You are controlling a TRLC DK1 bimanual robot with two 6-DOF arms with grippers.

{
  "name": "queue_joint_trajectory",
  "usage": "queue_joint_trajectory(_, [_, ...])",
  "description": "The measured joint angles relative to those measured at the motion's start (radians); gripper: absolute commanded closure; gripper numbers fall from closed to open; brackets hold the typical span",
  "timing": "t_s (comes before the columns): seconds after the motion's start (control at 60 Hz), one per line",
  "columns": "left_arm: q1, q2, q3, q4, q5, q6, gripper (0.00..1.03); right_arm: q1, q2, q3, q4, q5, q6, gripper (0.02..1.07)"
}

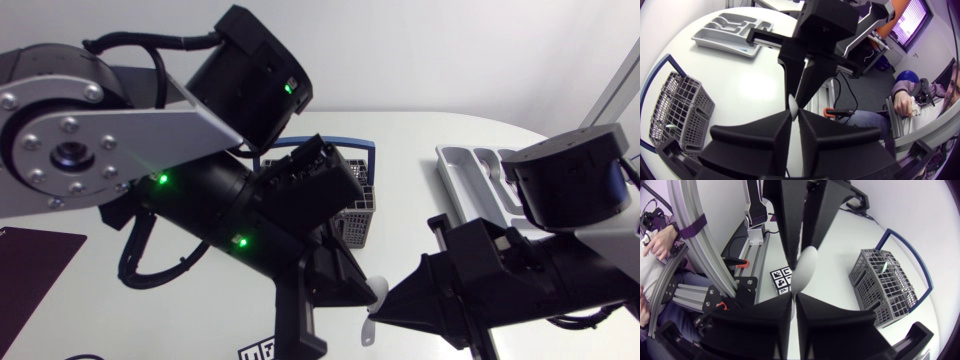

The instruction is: Transfer all utensils from the basket to the drawer tray.

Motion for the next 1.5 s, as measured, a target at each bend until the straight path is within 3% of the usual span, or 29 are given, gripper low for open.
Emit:
queue_joint_trajectory(0.033, [0.008, 0.0, 0.0, 0.029, 0.001, -0.015, 0.25, 0.0, 0.005, 0.0, -0.002, 0.003, 0.003, 1.02])
queue_joint_trajectory(0.05, [0.013, -0.002, 0.0, 0.048, 0.001, -0.022, 0.15, 0.0, 0.007, 0.0, -0.001, 0.004, 0.003, 1.02])
queue_joint_trajectory(0.117, [0.036, -0.013, 0.0, 0.108, 0.001, -0.069, 0.05, 0.0, 0.019, 0.0, -0.002, 0.004, 0.003, 1.02])
queue_joint_trajectory(0.333, [0.142, -0.028, 0.001, 0.306, -0.029, -0.258, 0.05, -0.023, 0.042, 0.0, -0.001, 0.046, 0.003, 1.02])
queue_joint_trajectory(0.45, [0.214, -0.028, 0.004, 0.36, -0.099, -0.337, 0.07, -0.106, 0.042, 0.0, 0.0, 0.106, 0.002, 1.02])
queue_joint_trajectory(0.667, [0.234, -0.025, 0.004, 0.356, -0.278, -0.361, 0.1, -0.3, 0.043, -0.027, 0.091, 0.311, -0.049, 1.02])
queue_joint_trajectory(0.883, [0.236, 0.018, 0.004, 0.304, -0.429, -0.361, 0.1, -0.562, 0.043, -0.064, 0.147, 0.379, -0.209, 1.02])
queue_joint_trajectory(1.2, [0.256, 0.032, 0.004, 0.264, -0.498, -0.354, 0.1, -1.021, 0.156, -0.079, 0.266, 0.391, -0.539, 1.02])
queue_joint_trajectory(1.5, [0.269, 0.042, -0.015, 0.256, -0.524, -0.35, 0.1, -1.195, 0.375, -0.087, 0.527, 0.476, -0.742, 1.02])
